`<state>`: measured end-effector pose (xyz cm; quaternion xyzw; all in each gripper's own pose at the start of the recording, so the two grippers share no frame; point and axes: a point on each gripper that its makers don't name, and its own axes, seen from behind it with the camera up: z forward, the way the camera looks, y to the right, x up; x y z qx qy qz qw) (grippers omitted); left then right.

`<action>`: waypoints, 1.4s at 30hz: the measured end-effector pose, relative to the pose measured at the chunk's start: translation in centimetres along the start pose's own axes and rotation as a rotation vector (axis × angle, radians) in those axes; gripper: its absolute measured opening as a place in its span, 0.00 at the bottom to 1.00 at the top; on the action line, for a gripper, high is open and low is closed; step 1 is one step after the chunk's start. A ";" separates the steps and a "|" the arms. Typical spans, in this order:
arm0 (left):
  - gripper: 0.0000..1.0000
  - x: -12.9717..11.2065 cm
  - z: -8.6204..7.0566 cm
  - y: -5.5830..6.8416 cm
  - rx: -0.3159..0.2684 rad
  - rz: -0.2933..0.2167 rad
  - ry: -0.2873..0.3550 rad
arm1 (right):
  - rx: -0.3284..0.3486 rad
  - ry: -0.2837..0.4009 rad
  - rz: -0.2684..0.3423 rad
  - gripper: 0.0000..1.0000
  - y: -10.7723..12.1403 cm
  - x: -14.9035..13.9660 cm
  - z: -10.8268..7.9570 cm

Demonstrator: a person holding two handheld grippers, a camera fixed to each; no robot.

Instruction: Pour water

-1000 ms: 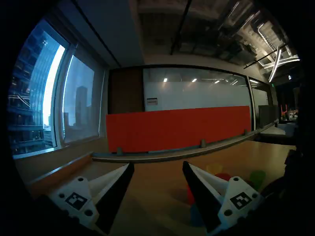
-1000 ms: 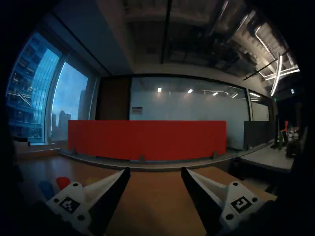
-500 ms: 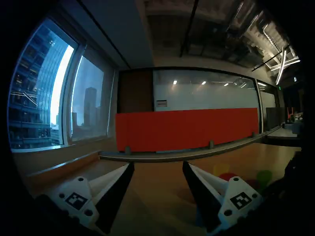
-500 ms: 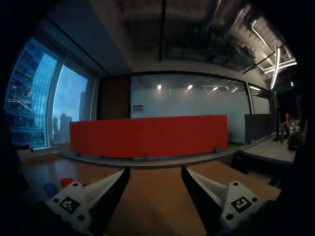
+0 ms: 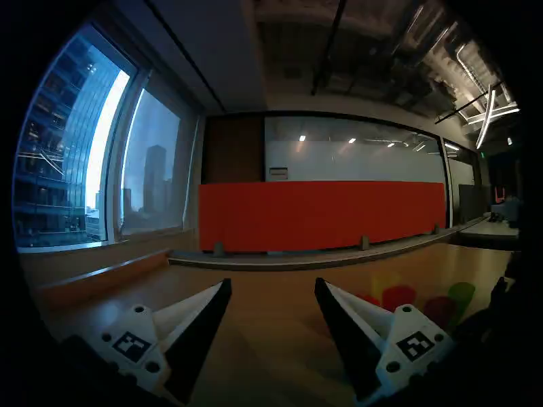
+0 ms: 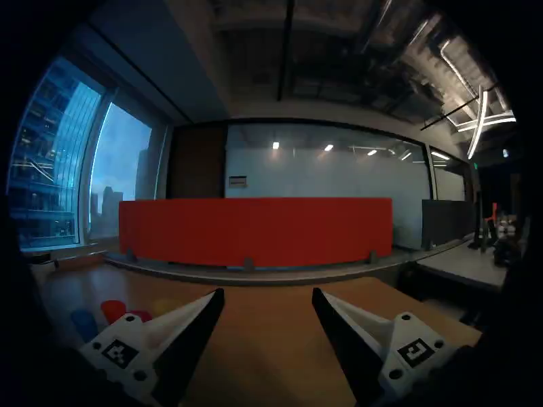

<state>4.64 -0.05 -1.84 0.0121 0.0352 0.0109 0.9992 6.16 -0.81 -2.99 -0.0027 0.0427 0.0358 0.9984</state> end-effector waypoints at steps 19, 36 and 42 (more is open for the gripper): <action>0.91 -2.2 0.5 -0.6 -0.002 -0.013 -0.007 | -0.002 0.010 -0.018 1.00 -0.9 1.5 -0.4; 0.91 -3.7 0.8 -0.8 -0.002 -0.017 -0.037 | -0.003 0.005 -0.026 1.00 -1.0 1.4 -0.4; 0.91 -4.4 1.1 -0.6 -0.005 -0.015 -0.060 | -0.001 0.006 -0.028 1.00 -1.2 1.5 -0.3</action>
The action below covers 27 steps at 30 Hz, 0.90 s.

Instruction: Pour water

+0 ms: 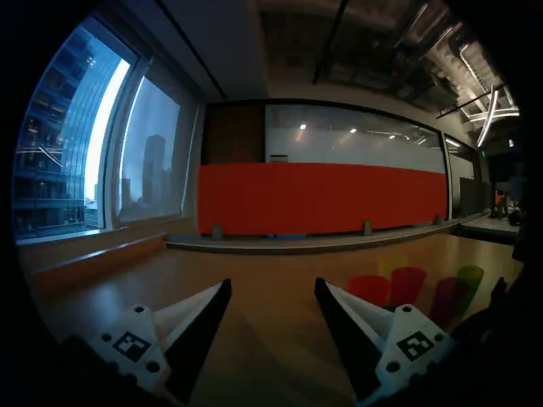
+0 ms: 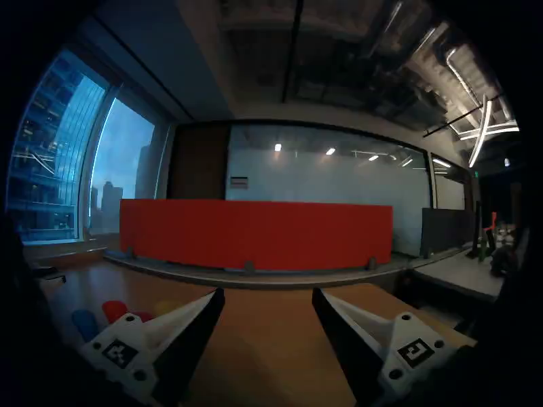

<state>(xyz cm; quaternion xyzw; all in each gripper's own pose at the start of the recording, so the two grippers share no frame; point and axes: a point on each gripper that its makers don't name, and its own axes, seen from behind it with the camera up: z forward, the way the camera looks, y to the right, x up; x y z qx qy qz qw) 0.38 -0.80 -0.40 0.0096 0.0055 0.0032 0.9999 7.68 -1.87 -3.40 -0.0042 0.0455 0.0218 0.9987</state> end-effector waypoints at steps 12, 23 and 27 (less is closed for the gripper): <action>0.91 -0.3 0.3 0.2 -0.004 0.000 -0.014 | 0.001 0.009 0.004 1.00 -0.1 0.4 0.0; 0.91 -0.3 0.3 0.3 -0.008 0.001 -0.016 | 0.000 0.013 0.005 1.00 0.1 0.6 -0.3; 0.91 -0.4 0.3 0.3 -0.010 0.001 -0.017 | -0.002 0.014 0.006 1.00 0.2 0.7 -0.2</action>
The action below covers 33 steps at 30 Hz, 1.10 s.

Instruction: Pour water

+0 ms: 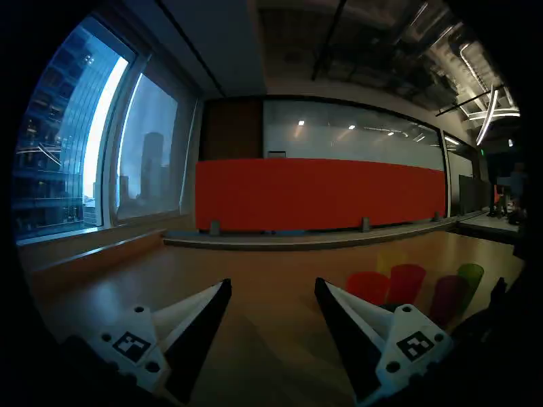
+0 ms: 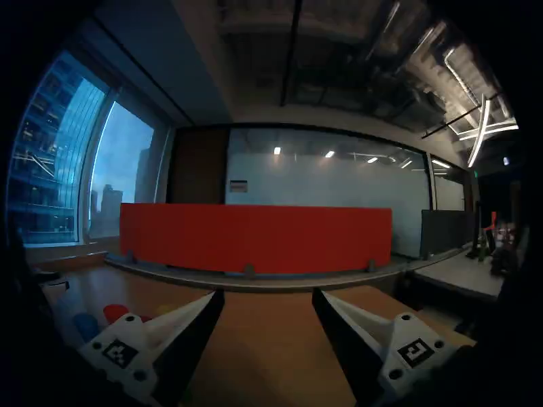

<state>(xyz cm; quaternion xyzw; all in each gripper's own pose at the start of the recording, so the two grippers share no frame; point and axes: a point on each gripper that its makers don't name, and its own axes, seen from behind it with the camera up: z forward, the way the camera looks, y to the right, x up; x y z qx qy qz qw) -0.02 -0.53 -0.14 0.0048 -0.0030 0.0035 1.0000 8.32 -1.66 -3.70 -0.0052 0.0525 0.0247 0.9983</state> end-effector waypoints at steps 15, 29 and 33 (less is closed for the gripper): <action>0.91 0.0 0.0 0.0 0.000 0.003 -0.002 | 0.010 0.014 0.001 1.00 -0.1 0.1 -0.3; 0.91 0.0 0.0 0.0 0.000 0.003 -0.003 | 0.003 0.013 -0.034 1.00 0.8 -2.4 -0.3; 0.91 0.0 0.0 0.0 0.000 0.003 -0.003 | 0.017 0.013 -0.043 1.00 0.5 -3.2 0.2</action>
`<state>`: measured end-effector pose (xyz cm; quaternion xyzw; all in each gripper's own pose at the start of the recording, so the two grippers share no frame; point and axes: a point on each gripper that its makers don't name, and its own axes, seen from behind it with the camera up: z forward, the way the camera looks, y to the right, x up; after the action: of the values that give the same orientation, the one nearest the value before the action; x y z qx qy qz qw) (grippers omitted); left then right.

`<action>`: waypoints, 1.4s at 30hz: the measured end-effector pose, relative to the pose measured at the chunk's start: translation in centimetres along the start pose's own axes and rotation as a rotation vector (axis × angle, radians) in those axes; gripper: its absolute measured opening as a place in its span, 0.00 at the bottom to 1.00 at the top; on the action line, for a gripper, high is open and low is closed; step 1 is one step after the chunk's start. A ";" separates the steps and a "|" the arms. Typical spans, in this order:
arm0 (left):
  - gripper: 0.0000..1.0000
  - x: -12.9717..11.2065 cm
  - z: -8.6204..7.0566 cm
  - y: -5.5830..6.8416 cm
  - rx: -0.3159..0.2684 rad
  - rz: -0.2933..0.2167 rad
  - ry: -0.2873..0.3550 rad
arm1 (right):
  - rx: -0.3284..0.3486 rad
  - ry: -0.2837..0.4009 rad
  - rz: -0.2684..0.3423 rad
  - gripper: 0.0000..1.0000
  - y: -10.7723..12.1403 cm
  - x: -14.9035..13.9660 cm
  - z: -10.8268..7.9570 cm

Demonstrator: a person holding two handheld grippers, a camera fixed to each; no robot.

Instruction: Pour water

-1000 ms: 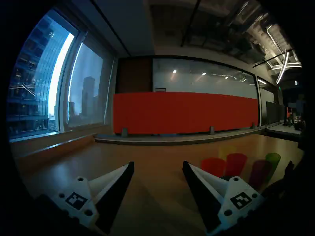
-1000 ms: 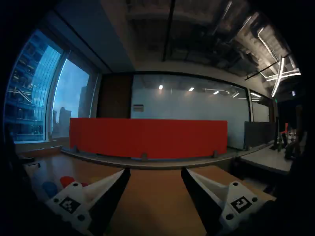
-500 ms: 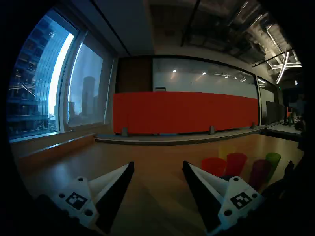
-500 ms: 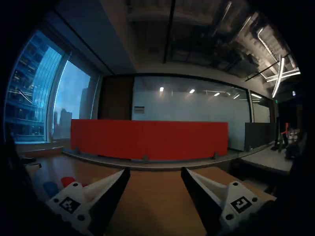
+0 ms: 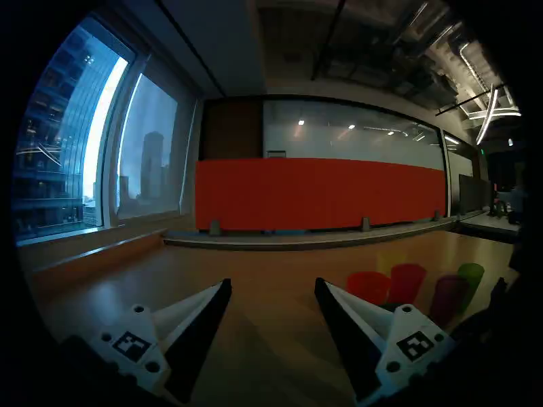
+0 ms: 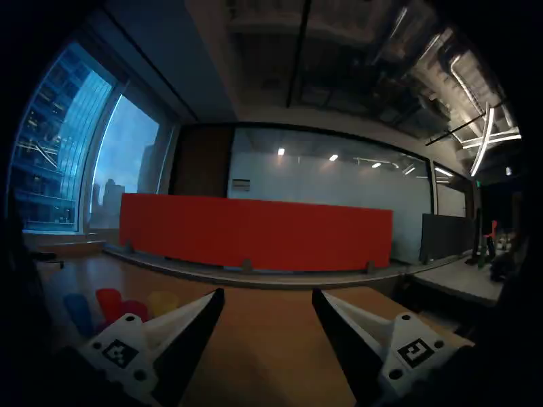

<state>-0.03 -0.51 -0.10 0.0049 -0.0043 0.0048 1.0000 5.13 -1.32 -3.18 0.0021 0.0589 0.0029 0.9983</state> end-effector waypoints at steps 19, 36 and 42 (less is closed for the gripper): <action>0.91 0.0 0.0 0.0 0.000 0.000 0.000 | -0.005 0.007 0.026 1.00 0.1 -3.7 1.7; 0.91 0.0 -0.1 0.0 0.000 0.000 0.000 | -0.030 -0.038 0.065 1.00 1.4 -6.9 2.4; 0.91 0.0 0.0 0.0 0.000 0.000 0.000 | -0.033 -0.063 0.071 1.00 1.5 -8.0 2.5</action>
<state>0.00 -0.50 -0.13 0.0049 -0.0042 0.0048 1.0000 -2.53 0.17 0.25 -0.0122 0.0275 0.0394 0.9988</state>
